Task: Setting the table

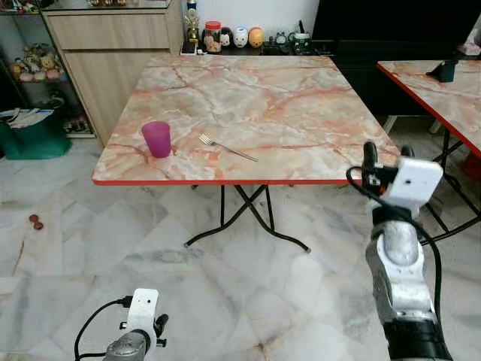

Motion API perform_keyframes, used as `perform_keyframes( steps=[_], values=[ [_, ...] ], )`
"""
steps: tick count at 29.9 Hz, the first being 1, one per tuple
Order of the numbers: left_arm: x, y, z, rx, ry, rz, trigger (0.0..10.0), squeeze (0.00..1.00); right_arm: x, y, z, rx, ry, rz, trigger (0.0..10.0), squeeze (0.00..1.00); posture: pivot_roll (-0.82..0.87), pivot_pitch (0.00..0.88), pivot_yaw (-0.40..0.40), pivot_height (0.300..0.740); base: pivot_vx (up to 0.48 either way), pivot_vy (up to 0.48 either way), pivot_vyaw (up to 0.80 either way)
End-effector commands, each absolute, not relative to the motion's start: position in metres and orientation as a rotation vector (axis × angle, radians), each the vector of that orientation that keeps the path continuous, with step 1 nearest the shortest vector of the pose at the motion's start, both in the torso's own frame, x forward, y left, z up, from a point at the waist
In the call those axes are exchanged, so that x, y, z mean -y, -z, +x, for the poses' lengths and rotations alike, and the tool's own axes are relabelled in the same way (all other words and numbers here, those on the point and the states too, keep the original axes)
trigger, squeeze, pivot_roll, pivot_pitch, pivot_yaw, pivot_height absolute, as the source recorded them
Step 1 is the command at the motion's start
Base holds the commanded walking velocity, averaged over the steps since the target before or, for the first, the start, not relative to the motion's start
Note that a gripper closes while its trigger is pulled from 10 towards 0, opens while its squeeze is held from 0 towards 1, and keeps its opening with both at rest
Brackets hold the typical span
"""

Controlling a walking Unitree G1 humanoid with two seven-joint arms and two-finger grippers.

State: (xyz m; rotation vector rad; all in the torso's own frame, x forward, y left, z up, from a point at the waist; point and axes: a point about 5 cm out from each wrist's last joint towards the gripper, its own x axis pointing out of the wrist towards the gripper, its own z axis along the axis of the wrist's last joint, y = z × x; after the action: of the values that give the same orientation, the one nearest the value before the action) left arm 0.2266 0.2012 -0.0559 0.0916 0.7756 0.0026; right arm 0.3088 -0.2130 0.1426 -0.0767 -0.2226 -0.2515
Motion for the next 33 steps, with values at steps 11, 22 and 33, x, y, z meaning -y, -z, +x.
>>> perform_keyframes(
  steps=[11, 22, 33],
  values=[
    [-0.201, 0.058, 0.223, -0.788, 0.004, 0.098, 10.0, 0.00, 0.226, -0.092, 0.289, 0.042, 0.309, -0.030, 10.0, 0.00, 0.04, 0.000, -0.022, 0.740, 0.000, 0.000, 0.00],
    [-0.201, 0.058, 0.223, -0.787, 0.003, 0.100, 10.0, 0.00, 0.224, -0.116, 0.301, 0.147, 0.286, -0.040, 10.0, 0.00, 0.04, 0.000, -0.023, 0.740, 0.000, 0.000, 0.58],
    [-0.199, 0.058, 0.224, -0.782, 0.008, 0.101, 10.0, 0.00, 0.222, -0.118, 0.303, 0.161, 0.278, -0.053, 10.0, 0.00, 0.05, 0.000, -0.026, 0.740, 0.000, 0.000, 0.80]
  ],
)
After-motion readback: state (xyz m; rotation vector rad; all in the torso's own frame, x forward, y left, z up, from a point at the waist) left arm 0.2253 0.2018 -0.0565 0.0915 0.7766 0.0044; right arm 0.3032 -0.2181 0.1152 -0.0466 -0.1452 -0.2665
